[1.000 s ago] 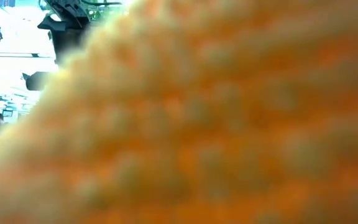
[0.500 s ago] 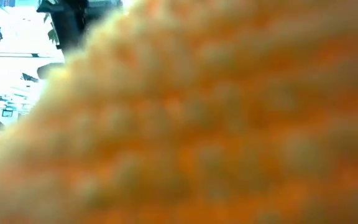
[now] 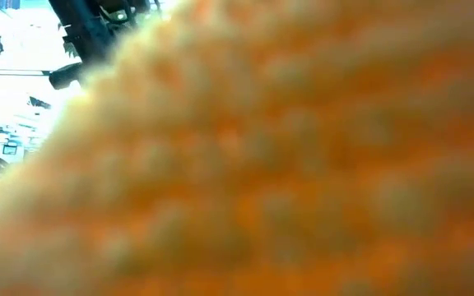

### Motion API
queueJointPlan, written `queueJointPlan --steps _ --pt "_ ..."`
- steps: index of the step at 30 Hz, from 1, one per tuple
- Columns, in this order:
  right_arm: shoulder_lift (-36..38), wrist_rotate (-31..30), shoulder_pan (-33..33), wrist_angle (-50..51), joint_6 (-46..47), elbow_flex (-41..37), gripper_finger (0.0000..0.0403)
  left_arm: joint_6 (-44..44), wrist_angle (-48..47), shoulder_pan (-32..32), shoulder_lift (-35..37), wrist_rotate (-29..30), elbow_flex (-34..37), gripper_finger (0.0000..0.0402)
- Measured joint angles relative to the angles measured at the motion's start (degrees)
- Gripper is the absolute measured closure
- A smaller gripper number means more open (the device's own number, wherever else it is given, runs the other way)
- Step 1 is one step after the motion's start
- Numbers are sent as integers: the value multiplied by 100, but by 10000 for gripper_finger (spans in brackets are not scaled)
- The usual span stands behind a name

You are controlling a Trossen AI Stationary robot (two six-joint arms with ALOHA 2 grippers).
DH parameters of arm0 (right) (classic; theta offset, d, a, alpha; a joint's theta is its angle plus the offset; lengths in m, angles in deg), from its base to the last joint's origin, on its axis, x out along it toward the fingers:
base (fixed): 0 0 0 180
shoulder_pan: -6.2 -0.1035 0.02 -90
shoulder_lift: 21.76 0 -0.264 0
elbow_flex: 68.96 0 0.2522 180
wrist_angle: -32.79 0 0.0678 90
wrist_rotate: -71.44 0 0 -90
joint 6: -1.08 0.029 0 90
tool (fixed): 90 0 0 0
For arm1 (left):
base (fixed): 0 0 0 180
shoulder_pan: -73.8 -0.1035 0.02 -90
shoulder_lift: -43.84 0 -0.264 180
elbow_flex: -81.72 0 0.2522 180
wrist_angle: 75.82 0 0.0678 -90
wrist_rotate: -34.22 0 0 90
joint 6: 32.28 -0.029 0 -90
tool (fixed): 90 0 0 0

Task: Fold microfiber towels
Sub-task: Fold the yellow microfiber towel

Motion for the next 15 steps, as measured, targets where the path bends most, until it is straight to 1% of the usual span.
queueJointPlan --steps 2,4,7,12,15 --pt "-180 22 -63 -211 -142 69 239 -15 1 63 0 7 0 278" --pt "-257 -71 -116 -127 -250 48 239 17 -4 133 0 8 0 278" --pt "-443 -427 -185 -313 -279 54 242 56 -14 175 0 15 0 278" --pt "-469 -1241 -182 -427 -247 61 254 88 -1 203 0 19 0 278" --pt "-469 -1362 -176 -473 -185 61 269 95 -1 204 0 25 0 278"
